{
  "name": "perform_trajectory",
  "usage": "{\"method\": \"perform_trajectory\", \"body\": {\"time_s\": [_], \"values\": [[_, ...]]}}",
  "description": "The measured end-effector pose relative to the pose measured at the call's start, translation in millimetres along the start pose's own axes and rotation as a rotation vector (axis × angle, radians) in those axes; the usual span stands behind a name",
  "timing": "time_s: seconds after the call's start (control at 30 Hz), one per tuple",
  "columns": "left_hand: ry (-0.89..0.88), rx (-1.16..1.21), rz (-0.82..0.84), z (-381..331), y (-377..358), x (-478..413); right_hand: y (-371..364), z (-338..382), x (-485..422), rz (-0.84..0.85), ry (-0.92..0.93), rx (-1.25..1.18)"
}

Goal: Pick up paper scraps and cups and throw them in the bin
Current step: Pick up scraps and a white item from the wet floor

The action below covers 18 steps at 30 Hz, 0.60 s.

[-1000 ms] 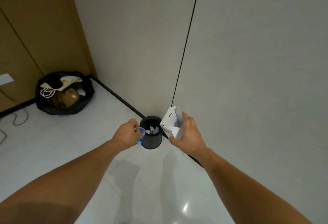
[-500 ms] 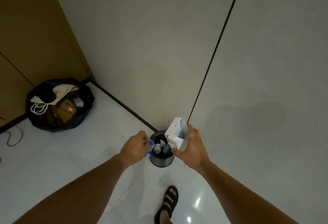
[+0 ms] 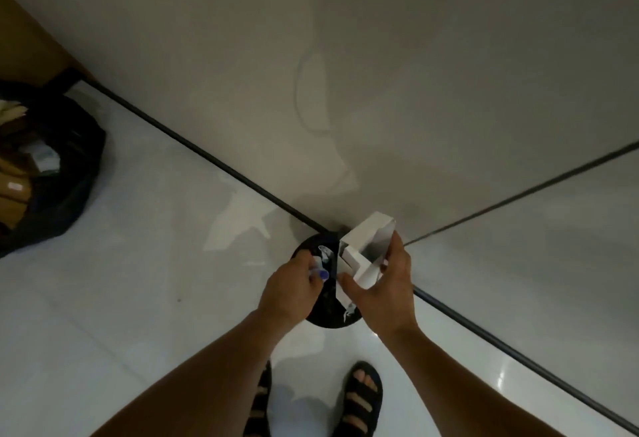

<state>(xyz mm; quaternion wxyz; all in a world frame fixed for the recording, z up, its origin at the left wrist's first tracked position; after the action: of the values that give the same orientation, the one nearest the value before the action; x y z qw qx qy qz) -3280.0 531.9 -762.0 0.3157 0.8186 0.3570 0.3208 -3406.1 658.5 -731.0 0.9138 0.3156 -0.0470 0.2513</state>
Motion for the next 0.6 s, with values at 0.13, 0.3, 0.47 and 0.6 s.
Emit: {"method": "perform_trajectory", "body": {"time_s": [0.13,0.3,0.47,0.6], "values": [[-0.012,0.067,0.108,50,-84,-32,-55,-73,-21,-0.048,-0.097,0.009],[-0.207,-0.064,0.035,94,-112,-39,-100,-132,-31,-0.059,-0.18,0.04],[-0.204,-0.085,0.004,122,-100,-44,-131,-156,-36,-0.074,-0.297,0.1],[-0.159,-0.112,0.039,123,-87,-50,-140,-170,-26,-0.048,-0.459,0.142]]}}
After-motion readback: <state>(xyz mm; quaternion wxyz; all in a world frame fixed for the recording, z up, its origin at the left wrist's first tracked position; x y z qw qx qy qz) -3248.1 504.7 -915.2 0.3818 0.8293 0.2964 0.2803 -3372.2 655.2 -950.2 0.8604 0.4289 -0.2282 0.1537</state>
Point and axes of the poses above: each hand's wrist, its own x-axis away from the middle knuckle, its own y-axis out of the back of the hand, z = x × y, the point moved 10 cm from there along -x, towards the middle knuckle, and after that the axes turned 12 degrees about -z, right-handed, at the moved point
